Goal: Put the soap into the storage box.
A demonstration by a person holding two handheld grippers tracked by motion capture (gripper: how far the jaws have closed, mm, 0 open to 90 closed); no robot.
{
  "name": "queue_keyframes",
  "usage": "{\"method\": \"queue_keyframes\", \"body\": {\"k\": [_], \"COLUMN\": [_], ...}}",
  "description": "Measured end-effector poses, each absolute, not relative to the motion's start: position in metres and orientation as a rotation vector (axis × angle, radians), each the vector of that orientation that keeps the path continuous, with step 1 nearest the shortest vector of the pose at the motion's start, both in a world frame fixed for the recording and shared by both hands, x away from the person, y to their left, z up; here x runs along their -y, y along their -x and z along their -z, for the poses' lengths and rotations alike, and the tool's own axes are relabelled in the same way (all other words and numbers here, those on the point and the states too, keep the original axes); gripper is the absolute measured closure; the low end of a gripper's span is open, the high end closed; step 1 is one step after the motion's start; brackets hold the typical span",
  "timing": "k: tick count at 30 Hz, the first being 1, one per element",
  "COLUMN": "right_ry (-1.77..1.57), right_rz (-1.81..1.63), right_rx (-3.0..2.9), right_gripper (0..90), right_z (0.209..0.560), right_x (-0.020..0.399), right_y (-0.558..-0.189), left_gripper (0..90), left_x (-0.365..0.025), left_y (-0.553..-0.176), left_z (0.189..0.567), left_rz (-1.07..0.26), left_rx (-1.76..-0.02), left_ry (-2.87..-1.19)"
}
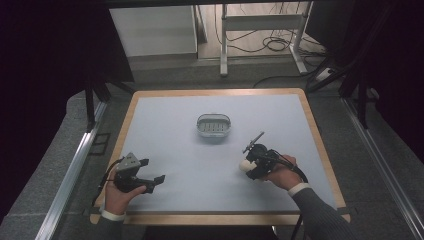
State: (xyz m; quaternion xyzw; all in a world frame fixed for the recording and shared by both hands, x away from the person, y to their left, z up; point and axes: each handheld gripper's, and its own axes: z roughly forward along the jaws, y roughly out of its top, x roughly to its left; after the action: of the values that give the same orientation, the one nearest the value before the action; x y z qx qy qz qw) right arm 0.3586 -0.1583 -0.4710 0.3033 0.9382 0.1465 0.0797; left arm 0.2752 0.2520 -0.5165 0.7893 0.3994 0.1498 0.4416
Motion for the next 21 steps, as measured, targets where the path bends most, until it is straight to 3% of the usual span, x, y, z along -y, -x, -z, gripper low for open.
{"method": "queue_keyframes", "body": {"k": [21], "right_ry": [-0.88], "right_rz": [-0.565], "right_rx": [-2.759], "right_gripper": [49.3], "right_z": [0.443], "right_x": [0.162], "right_y": [-0.37], "left_gripper": [8.0], "left_x": [-0.251], "left_y": [-0.275], "left_z": [0.517], "left_rz": [-0.368], "left_rx": [-0.991], "left_ry": [-1.961]}}
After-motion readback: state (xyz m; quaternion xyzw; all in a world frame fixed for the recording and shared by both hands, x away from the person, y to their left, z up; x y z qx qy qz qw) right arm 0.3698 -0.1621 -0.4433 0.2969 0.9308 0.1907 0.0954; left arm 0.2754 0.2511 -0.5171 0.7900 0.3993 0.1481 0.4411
